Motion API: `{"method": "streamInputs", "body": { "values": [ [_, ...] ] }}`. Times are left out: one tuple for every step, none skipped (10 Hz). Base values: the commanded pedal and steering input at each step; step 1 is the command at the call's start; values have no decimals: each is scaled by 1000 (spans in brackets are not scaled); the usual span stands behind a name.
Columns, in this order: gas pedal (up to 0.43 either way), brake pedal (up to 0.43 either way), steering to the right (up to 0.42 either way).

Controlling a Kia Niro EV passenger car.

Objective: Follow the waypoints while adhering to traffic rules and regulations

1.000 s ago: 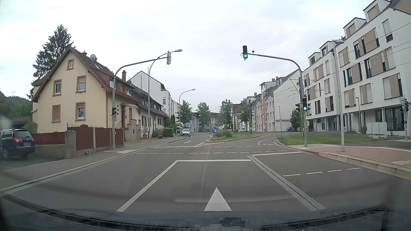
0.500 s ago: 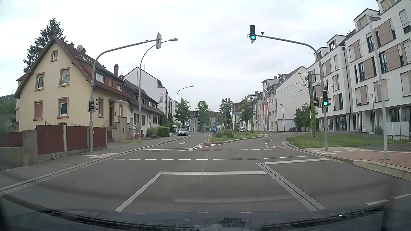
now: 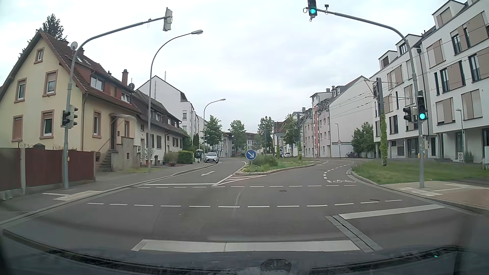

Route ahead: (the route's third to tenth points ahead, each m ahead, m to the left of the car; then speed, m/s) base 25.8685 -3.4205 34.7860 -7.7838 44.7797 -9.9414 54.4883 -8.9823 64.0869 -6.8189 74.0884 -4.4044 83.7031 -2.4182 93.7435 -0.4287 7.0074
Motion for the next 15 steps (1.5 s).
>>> {"method": "streamInputs", "body": {
  "values": [
    [110, 0, 31],
    [110, 0, 36],
    [110, 0, 38],
    [110, 0, 41],
    [110, 0, 43],
    [110, 0, 47],
    [110, 0, 52],
    [110, 0, 56],
    [110, 0, 62],
    [110, 0, 67],
    [110, 0, 72],
    [110, 0, 75],
    [110, 0, 76],
    [110, 0, 77],
    [110, 0, 78]
  ]
}}
